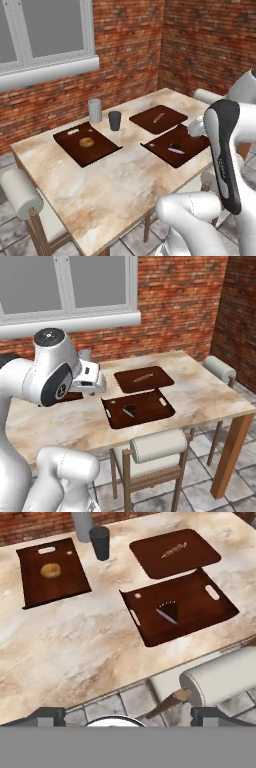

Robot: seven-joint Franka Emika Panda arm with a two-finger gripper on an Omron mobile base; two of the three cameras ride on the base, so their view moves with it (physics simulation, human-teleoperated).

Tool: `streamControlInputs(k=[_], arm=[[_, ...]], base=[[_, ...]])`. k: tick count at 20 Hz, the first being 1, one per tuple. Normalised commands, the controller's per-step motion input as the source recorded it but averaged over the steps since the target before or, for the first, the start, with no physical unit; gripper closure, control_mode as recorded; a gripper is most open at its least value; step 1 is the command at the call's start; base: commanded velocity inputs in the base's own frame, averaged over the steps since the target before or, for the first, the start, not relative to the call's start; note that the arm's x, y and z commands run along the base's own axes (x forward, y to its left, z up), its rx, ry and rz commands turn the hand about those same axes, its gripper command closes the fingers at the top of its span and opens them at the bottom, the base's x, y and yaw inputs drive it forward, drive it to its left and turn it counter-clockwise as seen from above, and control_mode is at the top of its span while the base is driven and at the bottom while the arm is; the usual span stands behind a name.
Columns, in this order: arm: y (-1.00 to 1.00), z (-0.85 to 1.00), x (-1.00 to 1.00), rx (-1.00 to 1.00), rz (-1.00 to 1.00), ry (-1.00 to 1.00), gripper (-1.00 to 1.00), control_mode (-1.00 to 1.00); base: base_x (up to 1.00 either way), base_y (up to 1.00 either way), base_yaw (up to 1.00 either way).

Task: Take the cakes from the fridge and place them on the empty tray on the dining counter.

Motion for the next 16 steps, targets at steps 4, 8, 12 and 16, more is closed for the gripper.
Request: streamControlInputs(k=[4,8,12,16], arm=[[0.28,0.42,-0.99,-0.05,-0.06,-0.16,-1.0,-1.0],[0.41,0.29,-0.81,-0.04,-0.12,-0.27,-1.0,-1.0],[0.2,0.39,-0.35,0.0,-0.04,-0.15,-1.0,-1.0],[0.0,0.46,-0.23,0.06,0.0,-0.17,-1.0,-1.0]], base=[[0.0,0.0,0.0],[0.0,0.0,0.0],[0.0,0.0,0.0],[0.0,0.0,0.0]])
